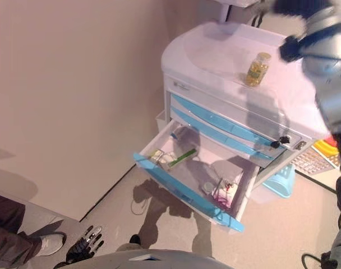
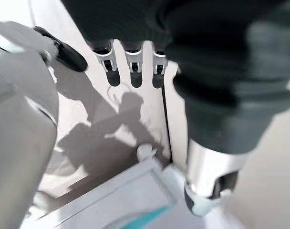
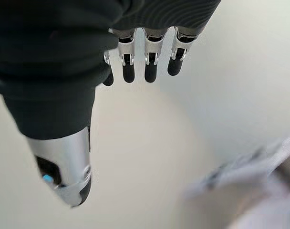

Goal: Open the drawer and pick up the medicine

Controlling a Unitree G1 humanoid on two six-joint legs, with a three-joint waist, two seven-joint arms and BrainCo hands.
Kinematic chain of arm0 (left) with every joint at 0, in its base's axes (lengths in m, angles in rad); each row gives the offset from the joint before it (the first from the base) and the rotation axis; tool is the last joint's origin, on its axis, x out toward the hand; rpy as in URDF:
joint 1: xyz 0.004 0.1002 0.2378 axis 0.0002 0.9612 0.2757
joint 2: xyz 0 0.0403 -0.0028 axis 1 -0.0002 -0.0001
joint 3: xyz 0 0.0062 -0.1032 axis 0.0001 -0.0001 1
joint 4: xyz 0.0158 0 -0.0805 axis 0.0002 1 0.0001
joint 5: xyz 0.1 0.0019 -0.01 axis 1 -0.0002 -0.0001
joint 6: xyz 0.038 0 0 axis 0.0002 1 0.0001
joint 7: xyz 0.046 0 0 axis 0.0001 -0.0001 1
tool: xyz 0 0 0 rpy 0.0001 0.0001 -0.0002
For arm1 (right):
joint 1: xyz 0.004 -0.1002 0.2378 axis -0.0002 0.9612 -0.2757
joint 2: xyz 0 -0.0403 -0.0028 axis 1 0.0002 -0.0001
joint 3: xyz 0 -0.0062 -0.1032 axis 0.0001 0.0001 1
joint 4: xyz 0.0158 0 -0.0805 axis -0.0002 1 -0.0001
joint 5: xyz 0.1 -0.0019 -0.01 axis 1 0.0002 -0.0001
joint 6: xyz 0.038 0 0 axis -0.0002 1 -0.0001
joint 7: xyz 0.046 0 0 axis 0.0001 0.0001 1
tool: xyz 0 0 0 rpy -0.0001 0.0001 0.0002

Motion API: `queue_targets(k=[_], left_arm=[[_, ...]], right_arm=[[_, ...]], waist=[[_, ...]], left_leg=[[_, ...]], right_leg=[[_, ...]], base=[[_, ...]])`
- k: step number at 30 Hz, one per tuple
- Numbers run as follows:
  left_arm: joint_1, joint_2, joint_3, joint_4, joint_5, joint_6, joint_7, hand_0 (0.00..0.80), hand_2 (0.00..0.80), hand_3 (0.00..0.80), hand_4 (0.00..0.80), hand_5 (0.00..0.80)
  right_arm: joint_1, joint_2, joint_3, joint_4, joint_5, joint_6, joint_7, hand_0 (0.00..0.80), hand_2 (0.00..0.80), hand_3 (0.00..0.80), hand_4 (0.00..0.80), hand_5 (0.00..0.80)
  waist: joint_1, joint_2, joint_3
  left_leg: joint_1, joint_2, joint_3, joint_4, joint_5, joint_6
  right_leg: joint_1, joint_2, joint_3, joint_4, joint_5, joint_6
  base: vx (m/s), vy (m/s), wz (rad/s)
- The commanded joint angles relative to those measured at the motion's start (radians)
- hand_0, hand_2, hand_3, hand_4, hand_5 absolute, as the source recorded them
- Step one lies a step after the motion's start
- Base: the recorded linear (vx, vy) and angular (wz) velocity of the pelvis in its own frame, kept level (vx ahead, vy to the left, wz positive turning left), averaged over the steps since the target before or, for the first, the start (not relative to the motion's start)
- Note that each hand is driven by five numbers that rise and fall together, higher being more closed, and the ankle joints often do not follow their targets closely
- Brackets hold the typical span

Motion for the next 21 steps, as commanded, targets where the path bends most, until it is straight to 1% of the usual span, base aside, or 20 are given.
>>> queue_targets(k=[1,2,4,6,7,9,10,12,13,14,15,16,17,20,21], left_arm=[[-0.067,0.050,-0.087,-0.046,0.130,-0.061,0.009,0.000,0.000,0.000,0.000,0.000],[-0.080,0.060,-0.110,-0.061,0.170,-0.058,0.020,0.000,0.000,0.000,0.000,0.000],[-0.100,0.079,-0.142,-0.072,0.239,-0.065,0.034,0.000,0.000,0.000,0.000,0.000],[-0.133,0.105,-0.183,-0.072,0.357,-0.081,0.061,0.000,0.000,0.000,0.000,0.000],[-0.149,0.119,-0.203,-0.071,0.381,-0.085,0.064,0.000,0.000,0.000,0.000,0.000],[-0.174,0.133,-0.226,-0.075,0.417,-0.072,0.063,0.000,0.000,0.000,0.000,0.000],[-0.192,0.143,-0.251,-0.072,0.480,-0.078,0.074,0.000,0.000,0.000,0.000,0.000],[-0.209,0.159,-0.292,-0.062,0.543,-0.098,0.078,0.000,0.000,0.000,0.000,0.000],[-0.224,0.170,-0.326,-0.056,0.603,-0.113,0.082,0.000,0.000,0.000,0.000,0.000],[-0.232,0.176,-0.344,-0.052,0.632,-0.119,0.086,0.000,0.000,0.000,0.000,0.000],[-0.252,0.190,-0.386,-0.037,0.692,-0.147,0.099,0.000,0.000,0.000,0.000,0.000],[-0.263,0.195,-0.407,-0.030,0.719,-0.158,0.102,0.000,0.000,0.000,0.000,0.000],[-0.283,0.201,-0.447,-0.023,0.758,-0.176,0.119,0.000,0.000,0.000,0.000,0.000],[-0.329,0.212,-0.522,-0.014,0.832,-0.200,0.158,0.000,0.000,0.000,0.000,0.000],[-0.349,0.221,-0.552,-0.027,0.875,-0.205,0.177,0.000,0.000,0.000,0.000,0.000]], right_arm=[[0.059,0.025,-0.005,-0.084,-0.001,-0.122,0.127,0.000,0.000,0.000,0.000,0.000],[0.104,0.051,0.000,-0.127,0.001,-0.141,0.167,0.000,0.000,0.000,0.000,0.000],[0.158,0.087,0.010,-0.180,0.034,-0.146,0.231,0.000,0.000,0.000,0.000,0.000],[0.212,0.132,0.030,-0.222,0.065,-0.148,0.296,0.000,0.000,0.000,0.000,0.000],[0.245,0.148,0.041,-0.234,0.077,-0.168,0.330,0.000,0.000,0.000,0.000,0.000],[0.298,0.158,0.049,-0.266,0.109,-0.174,0.362,0.000,0.000,0.000,0.000,0.000],[0.336,0.169,0.055,-0.280,0.147,-0.172,0.402,0.000,0.000,0.000,0.000,0.000],[0.374,0.179,0.064,-0.292,0.173,-0.187,0.438,0.000,0.000,0.000,0.000,0.000],[0.400,0.177,0.069,-0.302,0.225,-0.185,0.469,0.000,0.000,0.000,0.000,0.000],[0.411,0.178,0.073,-0.305,0.242,-0.187,0.486,0.000,0.000,0.000,0.000,0.000],[0.435,0.182,0.086,-0.311,0.272,-0.185,0.516,0.000,0.000,0.000,0.000,0.000],[0.450,0.187,0.093,-0.312,0.278,-0.189,0.532,0.000,0.000,0.000,0.000,0.000],[0.468,0.191,0.110,-0.315,0.298,-0.190,0.569,0.000,0.000,0.000,0.000,0.000],[0.507,0.193,0.146,-0.303,0.349,-0.171,0.643,0.000,0.000,0.000,0.000,0.000],[0.523,0.194,0.166,-0.295,0.386,-0.133,0.666,0.000,0.000,0.000,0.000,0.000]], waist=[[-0.004,0.036,-0.017],[-0.013,0.040,-0.015],[-0.027,0.045,-0.014],[-0.048,0.051,-0.011],[-0.061,0.055,-0.009],[-0.077,0.061,-0.007],[-0.093,0.065,-0.005],[-0.109,0.069,0.000],[-0.126,0.073,0.005],[-0.132,0.075,0.008],[-0.151,0.078,0.013],[-0.159,0.080,0.016],[-0.175,0.083,0.023],[-0.205,0.088,0.039],[-0.217,0.090,0.044]], left_leg=[[-0.006,0.011,-0.009,0.104,-0.118,0.052],[-0.003,0.013,-0.002,0.107,-0.121,0.052],[0.001,0.015,0.009,0.109,-0.124,0.052],[0.004,0.018,0.023,0.111,-0.126,0.051],[0.006,0.020,0.032,0.113,-0.127,0.050],[0.009,0.022,0.045,0.116,-0.130,0.051],[0.011,0.023,0.057,0.121,-0.133,0.050],[0.012,0.026,0.073,0.128,-0.135,0.050],[0.012,0.028,0.085,0.132,-0.137,0.050],[0.012,0.028,0.090,0.133,-0.138,0.050],[0.012,0.028,0.101,0.137,-0.141,0.051],[0.011,0.028,0.108,0.139,-0.142,0.051],[0.011,0.029,0.121,0.144,-0.144,0.052],[0.011,0.030,0.142,0.155,-0.152,0.053],[0.010,0.030,0.150,0.159,-0.154,0.053]], right_leg=[[-0.068,-0.006,-0.023,0.052,0.042,-0.031],[-0.068,-0.006,-0.016,0.052,0.043,-0.031],[-0.071,-0.005,-0.006,0.054,0.042,-0.030],[-0.076,-0.002,0.009,0.054,0.044,-0.029],[-0.080,-0.001,0.017,0.055,0.046,-0.027],[-0.086,0.000,0.029,0.057,0.046,-0.025],[-0.092,0.001,0.039,0.058,0.047,-0.023],[-0.100,0.003,0.050,0.059,0.049,-0.022],[-0.106,0.004,0.058,0.058,0.051,-0.020],[-0.109,0.005,0.062,0.058,0.052,-0.019],[-0.119,0.006,0.074,0.058,0.055,-0.016],[-0.125,0.006,0.080,0.060,0.057,-0.014],[-0.135,0.007,0.090,0.062,0.059,-0.013],[-0.153,0.006,0.109,0.067,0.064,-0.009],[-0.161,0.007,0.117,0.068,0.067,-0.008]], base=[[-0.033,-0.021,-0.21],[-0.033,-0.020,-0.23],[-0.025,-0.011,-0.27],[-0.037,-0.007,-0.23],[-0.040,-0.005,-0.23],[-0.040,0.004,-0.28],[-0.050,0.004,-0.30],[-0.053,-0.001,-0.25],[-0.054,0.001,-0.18],[-0.070,0.005,-0.16],[-0.057,0.007,-0.21],[-0.078,0.013,-0.29],[-0.069,0.015,-0.31],[-0.050,0.009,-0.28],[-0.033,-0.003,-0.23]])
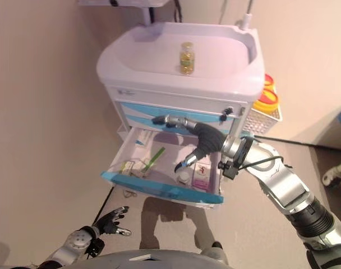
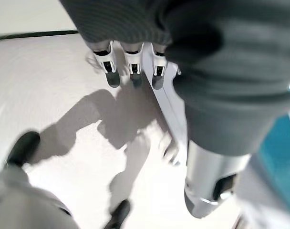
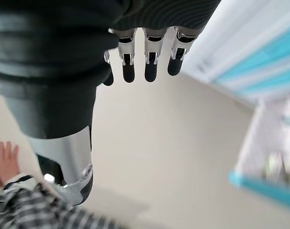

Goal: Open the drawer and pick up the medicine

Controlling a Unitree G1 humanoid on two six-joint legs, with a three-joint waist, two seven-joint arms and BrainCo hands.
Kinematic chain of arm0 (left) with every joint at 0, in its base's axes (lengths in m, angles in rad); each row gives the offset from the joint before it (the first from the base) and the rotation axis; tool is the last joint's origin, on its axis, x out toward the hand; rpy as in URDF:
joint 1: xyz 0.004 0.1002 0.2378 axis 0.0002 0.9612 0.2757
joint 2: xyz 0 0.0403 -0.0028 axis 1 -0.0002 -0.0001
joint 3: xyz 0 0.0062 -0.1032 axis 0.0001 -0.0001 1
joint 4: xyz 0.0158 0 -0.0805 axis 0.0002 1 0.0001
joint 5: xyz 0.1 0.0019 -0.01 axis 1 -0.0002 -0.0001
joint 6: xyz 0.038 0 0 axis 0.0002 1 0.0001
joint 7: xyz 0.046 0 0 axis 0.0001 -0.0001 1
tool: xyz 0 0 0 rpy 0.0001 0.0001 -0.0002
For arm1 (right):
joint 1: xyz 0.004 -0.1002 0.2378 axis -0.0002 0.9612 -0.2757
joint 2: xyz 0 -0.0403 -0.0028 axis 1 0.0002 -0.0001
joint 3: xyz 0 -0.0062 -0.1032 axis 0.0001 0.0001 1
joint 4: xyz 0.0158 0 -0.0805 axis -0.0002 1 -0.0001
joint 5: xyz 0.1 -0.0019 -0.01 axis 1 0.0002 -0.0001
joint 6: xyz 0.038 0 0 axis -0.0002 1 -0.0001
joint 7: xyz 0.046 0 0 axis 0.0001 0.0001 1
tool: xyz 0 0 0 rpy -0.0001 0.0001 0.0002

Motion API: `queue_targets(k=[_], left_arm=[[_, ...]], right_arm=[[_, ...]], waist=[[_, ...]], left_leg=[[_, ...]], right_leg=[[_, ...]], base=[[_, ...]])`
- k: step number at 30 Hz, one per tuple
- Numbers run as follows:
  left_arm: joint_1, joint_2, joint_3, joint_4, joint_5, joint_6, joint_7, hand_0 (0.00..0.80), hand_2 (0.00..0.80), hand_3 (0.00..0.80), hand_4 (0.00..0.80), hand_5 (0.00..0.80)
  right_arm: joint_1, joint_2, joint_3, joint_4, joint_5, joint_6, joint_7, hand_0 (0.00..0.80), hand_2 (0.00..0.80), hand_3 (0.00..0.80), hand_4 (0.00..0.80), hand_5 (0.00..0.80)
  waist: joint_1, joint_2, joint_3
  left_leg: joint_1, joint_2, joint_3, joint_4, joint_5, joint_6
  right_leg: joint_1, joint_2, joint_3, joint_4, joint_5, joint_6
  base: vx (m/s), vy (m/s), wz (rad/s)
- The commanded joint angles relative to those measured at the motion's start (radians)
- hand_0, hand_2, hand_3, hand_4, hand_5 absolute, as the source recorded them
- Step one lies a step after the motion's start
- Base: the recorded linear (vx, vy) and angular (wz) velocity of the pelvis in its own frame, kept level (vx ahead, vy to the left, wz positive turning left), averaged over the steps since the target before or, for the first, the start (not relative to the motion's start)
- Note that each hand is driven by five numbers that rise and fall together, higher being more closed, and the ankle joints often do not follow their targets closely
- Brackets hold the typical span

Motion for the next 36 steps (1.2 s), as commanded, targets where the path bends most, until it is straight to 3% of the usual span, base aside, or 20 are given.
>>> queue_targets(k=[1,5,13,18,26,29,36], left_arm=[[-0.127,0.070,-0.052,0.013,0.124,-0.068,0.061,0.000,0.000,0.000,0.000,0.000],[-0.201,0.108,-0.104,-0.022,0.122,-0.058,0.062,0.000,0.000,0.000,0.000,0.000],[-0.352,0.130,-0.135,0.042,0.106,-0.097,0.119,0.000,0.000,0.000,0.000,0.000],[-0.414,0.163,-0.121,0.079,0.035,-0.108,0.157,0.000,0.000,0.000,0.000,0.000],[-0.530,0.254,-0.060,0.195,-0.123,-0.149,0.158,0.000,0.000,0.000,0.000,0.000],[-0.579,0.303,-0.039,0.223,-0.198,-0.148,0.142,0.000,0.000,0.000,0.000,0.000],[-0.733,0.449,0.004,0.263,-0.282,-0.136,0.134,0.000,0.000,0.000,0.000,0.000]], right_arm=[[-0.009,-0.011,0.036,-0.071,0.121,0.007,0.085,0.000,0.000,0.000,0.000,0.000],[0.068,-0.002,0.098,-0.011,0.123,0.004,0.143,0.000,0.000,0.000,0.000,0.000],[0.136,0.025,0.121,0.038,0.215,0.089,0.234,0.000,0.000,0.000,0.000,0.000],[0.176,-0.019,0.096,0.081,0.202,0.109,0.282,0.000,0.000,0.000,0.000,0.000],[0.224,-0.069,0.033,0.107,0.227,0.137,0.324,0.000,0.000,0.000,0.000,0.000],[0.237,-0.080,0.026,0.121,0.223,0.132,0.320,0.000,0.000,0.000,0.000,0.000],[0.285,-0.076,-0.006,0.195,0.180,0.040,0.265,0.000,0.000,0.000,0.000,0.000]], waist=[[-0.007,-0.002,0.054],[-0.043,0.009,0.081],[-0.118,0.019,0.137],[-0.170,0.038,0.175],[-0.246,0.049,0.259],[-0.267,0.042,0.294],[-0.289,0.007,0.393]], left_leg=[[-0.028,0.013,-0.022,0.169,-0.152,0.057],[-0.031,0.018,0.005,0.184,-0.159,0.056],[-0.048,0.020,0.048,0.219,-0.172,0.049],[-0.054,0.022,0.062,0.255,-0.203,0.041],[-0.107,0.036,0.091,0.316,-0.162,0.018],[-0.132,0.049,0.104,0.339,-0.145,0.007],[-0.241,0.090,0.102,0.417,-0.097,-0.014]], right_leg=[[-0.064,-0.014,-0.045,0.071,0.015,-0.006],[-0.091,-0.016,-0.026,0.078,0.022,-0.003],[-0.152,-0.008,0.028,0.091,0.037,-0.010],[-0.179,-0.001,0.065,0.106,0.022,-0.009],[-0.266,0.031,0.133,0.156,0.006,-0.032],[-0.301,0.049,0.151,0.175,0.001,-0.041],[-0.405,0.090,0.174,0.226,0.000,-0.065]], base=[[-0.039,-0.004,-0.21],[-0.042,0.001,-0.20],[-0.038,0.006,-0.22],[0.023,0.069,-0.24],[-0.009,0.030,-0.28],[-0.026,-0.023,-0.25],[-0.059,-0.069,-0.22]])
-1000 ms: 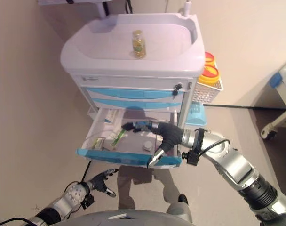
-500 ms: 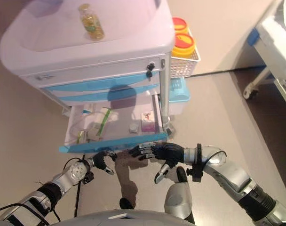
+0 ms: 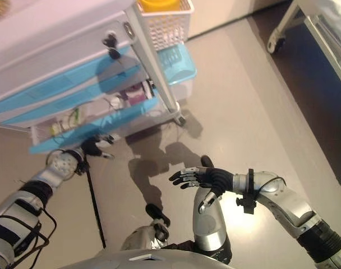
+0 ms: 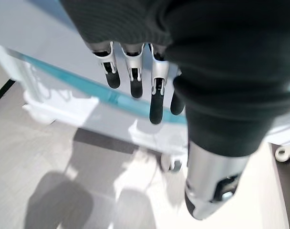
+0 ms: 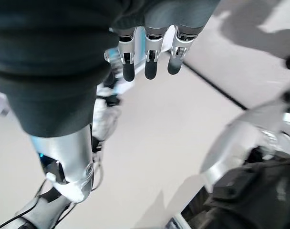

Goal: Open the drawer and pick up the medicine

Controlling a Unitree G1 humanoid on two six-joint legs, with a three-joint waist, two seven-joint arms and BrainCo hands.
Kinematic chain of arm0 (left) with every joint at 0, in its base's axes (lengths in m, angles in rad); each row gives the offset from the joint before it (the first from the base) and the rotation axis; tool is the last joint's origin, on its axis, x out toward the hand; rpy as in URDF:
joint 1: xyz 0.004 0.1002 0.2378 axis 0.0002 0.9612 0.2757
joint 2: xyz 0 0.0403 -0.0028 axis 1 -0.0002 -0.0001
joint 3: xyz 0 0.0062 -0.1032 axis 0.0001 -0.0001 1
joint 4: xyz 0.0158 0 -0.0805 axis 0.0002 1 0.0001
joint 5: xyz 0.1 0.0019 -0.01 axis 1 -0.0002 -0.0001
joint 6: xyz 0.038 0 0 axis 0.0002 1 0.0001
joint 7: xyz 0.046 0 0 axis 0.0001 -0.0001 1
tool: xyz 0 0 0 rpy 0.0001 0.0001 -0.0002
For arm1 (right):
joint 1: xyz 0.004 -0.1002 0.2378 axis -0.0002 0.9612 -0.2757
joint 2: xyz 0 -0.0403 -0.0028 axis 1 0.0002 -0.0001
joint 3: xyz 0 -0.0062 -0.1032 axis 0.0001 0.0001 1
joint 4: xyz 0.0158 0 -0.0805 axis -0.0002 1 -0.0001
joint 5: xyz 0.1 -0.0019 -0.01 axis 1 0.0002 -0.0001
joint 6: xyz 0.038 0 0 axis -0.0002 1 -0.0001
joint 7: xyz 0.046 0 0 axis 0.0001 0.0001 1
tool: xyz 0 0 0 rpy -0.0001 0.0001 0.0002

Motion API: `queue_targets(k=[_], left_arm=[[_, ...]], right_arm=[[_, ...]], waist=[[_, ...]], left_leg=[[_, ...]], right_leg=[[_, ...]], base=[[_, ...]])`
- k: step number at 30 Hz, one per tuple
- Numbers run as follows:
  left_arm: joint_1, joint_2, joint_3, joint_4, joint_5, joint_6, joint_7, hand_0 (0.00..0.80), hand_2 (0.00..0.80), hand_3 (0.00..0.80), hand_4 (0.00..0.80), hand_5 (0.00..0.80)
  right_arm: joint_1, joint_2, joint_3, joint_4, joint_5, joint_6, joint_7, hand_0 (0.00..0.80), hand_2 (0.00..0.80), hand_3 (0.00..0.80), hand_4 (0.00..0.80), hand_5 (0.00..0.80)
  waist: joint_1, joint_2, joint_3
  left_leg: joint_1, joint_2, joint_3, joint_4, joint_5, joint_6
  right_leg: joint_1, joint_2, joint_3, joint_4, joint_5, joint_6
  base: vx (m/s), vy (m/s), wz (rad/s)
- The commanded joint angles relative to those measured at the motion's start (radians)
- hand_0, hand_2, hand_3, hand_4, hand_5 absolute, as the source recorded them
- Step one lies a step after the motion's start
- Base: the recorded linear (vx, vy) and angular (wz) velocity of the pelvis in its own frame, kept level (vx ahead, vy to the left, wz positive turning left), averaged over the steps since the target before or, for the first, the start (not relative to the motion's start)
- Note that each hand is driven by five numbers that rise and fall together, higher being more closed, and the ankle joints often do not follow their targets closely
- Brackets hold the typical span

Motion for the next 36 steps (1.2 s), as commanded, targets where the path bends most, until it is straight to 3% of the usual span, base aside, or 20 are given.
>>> queue_targets(k=[1,10,13,18,21,24,31,36], left_arm=[[-0.084,0.145,0.115,0.054,-0.071,-0.028,0.021,0.000,0.000,0.000,0.000,0.000],[-0.270,0.231,0.147,0.215,-0.158,0.006,0.048,0.000,0.000,0.000,0.000,0.000],[-0.291,0.233,0.145,0.221,-0.151,0.007,0.064,0.000,0.000,0.000,0.000,0.000],[-0.279,0.216,0.151,0.199,-0.182,0.010,-0.021,0.000,0.000,0.000,0.000,0.000],[-0.194,0.172,0.169,0.098,-0.224,0.009,-0.144,0.000,0.000,0.000,0.000,0.000],[-0.061,0.102,0.193,-0.058,-0.287,0.062,-0.226,0.000,0.000,0.000,0.000,0.000],[0.283,-0.136,0.193,-0.321,-0.324,0.122,-0.332,0.000,0.000,0.000,0.000,0.000],[0.457,-0.257,0.208,-0.368,-0.354,0.213,-0.434,0.000,0.000,0.000,0.000,0.000]], right_arm=[[0.065,0.010,-0.018,-0.018,0.009,-0.101,-0.018,0.000,0.000,0.000,0.000,0.000],[0.082,0.083,0.018,0.034,-0.030,-0.180,-0.074,0.000,0.000,0.000,0.000,0.000],[0.082,0.100,0.033,0.043,-0.041,-0.191,-0.087,0.000,0.000,0.000,0.000,0.000],[0.081,0.124,0.049,0.054,-0.069,-0.202,-0.125,0.000,0.000,0.000,0.000,0.000],[0.088,0.146,0.026,0.073,-0.086,-0.188,-0.175,0.000,0.000,0.000,0.000,0.000],[0.095,0.163,-0.005,0.104,-0.103,-0.163,-0.207,0.000,0.000,0.000,0.000,0.000],[0.092,0.232,-0.037,0.260,-0.138,-0.114,-0.293,0.000,0.000,0.000,0.000,0.000],[0.092,0.300,-0.030,0.371,-0.166,-0.045,-0.355,0.000,0.000,0.000,0.000,0.000]], waist=[[-0.037,-0.045,0.005],[-0.032,-0.089,0.028],[-0.022,-0.098,0.028],[-0.002,-0.104,0.028],[0.019,-0.104,0.028],[0.041,-0.097,0.028],[0.110,-0.072,-0.024],[0.164,-0.067,-0.094]], left_leg=[[-0.106,0.061,-0.089,0.305,-0.054,0.005],[-0.217,0.091,-0.124,0.369,-0.041,-0.004],[-0.241,0.096,-0.141,0.383,-0.045,-0.003],[-0.231,0.100,-0.157,0.376,-0.046,-0.001],[-0.208,0.099,-0.169,0.361,-0.051,0.005],[-0.161,0.090,-0.173,0.324,-0.055,0.013],[-0.050,0.048,-0.196,0.198,-0.057,0.034],[-0.005,0.011,-0.209,0.097,-0.036,0.048]], right_leg=[[-0.045,0.036,-0.046,0.096,-0.071,-0.052],[-0.130,0.060,-0.050,0.138,-0.079,-0.062],[-0.139,0.063,-0.061,0.141,-0.081,-0.061],[-0.113,0.062,-0.078,0.127,-0.084,-0.061],[-0.078,0.057,-0.093,0.115,-0.084,-0.059],[-0.019,0.050,-0.106,0.083,-0.079,-0.056],[0.109,0.016,-0.152,0.008,-0.061,-0.048],[0.168,-0.007,-0.202,-0.050,-0.027,-0.046]], base=[[-0.058,-0.057,-0.10],[-0.032,-0.064,-0.04],[-0.022,-0.071,0.07],[-0.001,-0.048,0.06],[0.009,-0.044,0.16],[0.023,-0.018,0.17],[0.037,-0.002,0.21],[0.031,-0.003,0.31]])
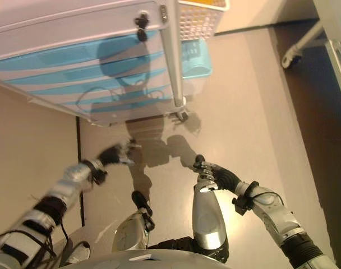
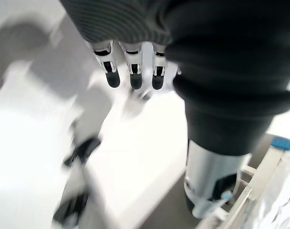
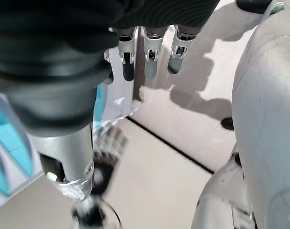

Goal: Open the drawer and pick up the medicine

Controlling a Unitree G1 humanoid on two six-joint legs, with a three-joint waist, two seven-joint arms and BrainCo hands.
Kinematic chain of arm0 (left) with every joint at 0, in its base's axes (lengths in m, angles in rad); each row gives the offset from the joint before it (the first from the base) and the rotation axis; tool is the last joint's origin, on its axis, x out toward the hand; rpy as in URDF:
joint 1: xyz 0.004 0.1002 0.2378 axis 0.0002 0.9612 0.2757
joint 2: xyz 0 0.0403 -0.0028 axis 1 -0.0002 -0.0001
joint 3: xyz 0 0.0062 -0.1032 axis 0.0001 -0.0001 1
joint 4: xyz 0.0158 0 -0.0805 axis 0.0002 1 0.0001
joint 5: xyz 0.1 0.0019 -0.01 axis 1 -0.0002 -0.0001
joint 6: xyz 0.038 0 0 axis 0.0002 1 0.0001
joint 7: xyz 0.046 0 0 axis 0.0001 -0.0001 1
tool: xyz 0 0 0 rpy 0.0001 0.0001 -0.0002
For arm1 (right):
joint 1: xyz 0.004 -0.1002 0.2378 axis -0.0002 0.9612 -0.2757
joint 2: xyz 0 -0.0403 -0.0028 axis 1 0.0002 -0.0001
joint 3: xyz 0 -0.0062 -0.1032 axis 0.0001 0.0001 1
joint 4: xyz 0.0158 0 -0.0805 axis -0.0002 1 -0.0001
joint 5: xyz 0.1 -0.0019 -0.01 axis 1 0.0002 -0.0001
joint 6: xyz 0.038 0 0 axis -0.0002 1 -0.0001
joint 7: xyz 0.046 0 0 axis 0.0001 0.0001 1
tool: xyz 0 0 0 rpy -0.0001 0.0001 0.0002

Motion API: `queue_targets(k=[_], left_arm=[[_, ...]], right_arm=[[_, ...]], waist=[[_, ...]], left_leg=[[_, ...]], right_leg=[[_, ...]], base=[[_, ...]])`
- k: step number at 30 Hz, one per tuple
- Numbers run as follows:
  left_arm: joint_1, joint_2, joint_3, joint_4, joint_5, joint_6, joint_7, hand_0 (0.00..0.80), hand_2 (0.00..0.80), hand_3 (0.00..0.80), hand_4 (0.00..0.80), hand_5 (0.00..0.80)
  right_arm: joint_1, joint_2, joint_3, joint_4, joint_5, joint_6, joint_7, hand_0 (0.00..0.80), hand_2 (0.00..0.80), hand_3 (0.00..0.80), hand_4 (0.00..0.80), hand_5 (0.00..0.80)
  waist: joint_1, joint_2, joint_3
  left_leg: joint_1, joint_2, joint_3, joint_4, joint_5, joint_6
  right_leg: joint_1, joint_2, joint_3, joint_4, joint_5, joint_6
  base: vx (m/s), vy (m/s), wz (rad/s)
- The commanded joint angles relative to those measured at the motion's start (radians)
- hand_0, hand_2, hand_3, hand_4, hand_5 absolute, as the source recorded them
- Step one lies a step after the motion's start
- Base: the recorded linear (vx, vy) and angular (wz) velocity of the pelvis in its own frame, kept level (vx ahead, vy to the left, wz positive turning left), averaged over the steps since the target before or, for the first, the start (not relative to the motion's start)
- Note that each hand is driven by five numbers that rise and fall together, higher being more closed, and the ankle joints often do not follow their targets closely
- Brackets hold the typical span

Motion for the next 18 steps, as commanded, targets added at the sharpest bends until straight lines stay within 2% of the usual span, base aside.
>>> queue_targets(k=[1,6,11,18], left_arm=[[0.101,-0.019,0.049,-0.030,-0.054,0.045,-0.068,0.000,0.000,0.000,0.000,0.000],[0.213,-0.102,0.061,-0.022,-0.111,0.142,-0.128,0.000,0.000,0.000,0.000,0.000],[0.296,-0.155,0.084,0.006,-0.170,0.197,-0.167,0.000,0.000,0.000,0.000,0.000],[0.367,-0.210,0.127,0.035,-0.262,0.235,-0.182,0.000,0.000,0.000,0.000,0.000]], right_arm=[[0.032,0.070,0.029,0.037,-0.020,0.032,-0.036,0.000,0.000,0.000,0.000,0.000],[0.041,0.156,0.046,0.174,-0.005,0.108,-0.062,0.000,0.000,0.000,0.000,0.000],[0.053,0.232,0.054,0.305,-0.027,0.120,-0.052,0.000,0.000,0.000,0.000,0.000],[0.045,0.318,0.051,0.455,-0.034,0.144,-0.007,0.000,0.000,0.000,0.000,0.000]], waist=[[0.041,-0.036,-0.147],[0.100,-0.023,-0.222],[0.155,-0.019,-0.294],[0.219,-0.020,-0.360]], left_leg=[[-0.019,-0.054,0.000,0.086,-0.052,0.067],[0.010,-0.076,-0.052,-0.009,-0.022,0.064],[0.033,-0.090,-0.091,-0.047,-0.013,0.063],[0.071,-0.099,-0.113,-0.075,-0.018,0.067]], right_leg=[[0.041,-0.023,-0.036,-0.049,-0.006,-0.001],[0.114,-0.032,-0.095,-0.093,-0.002,0.005],[0.180,-0.046,-0.152,-0.137,0.002,0.013],[0.258,-0.055,-0.214,-0.191,0.011,0.025]], base=[[-0.029,-0.012,0.32],[0.044,0.028,0.37],[0.042,0.036,0.33],[0.026,0.042,0.20]])
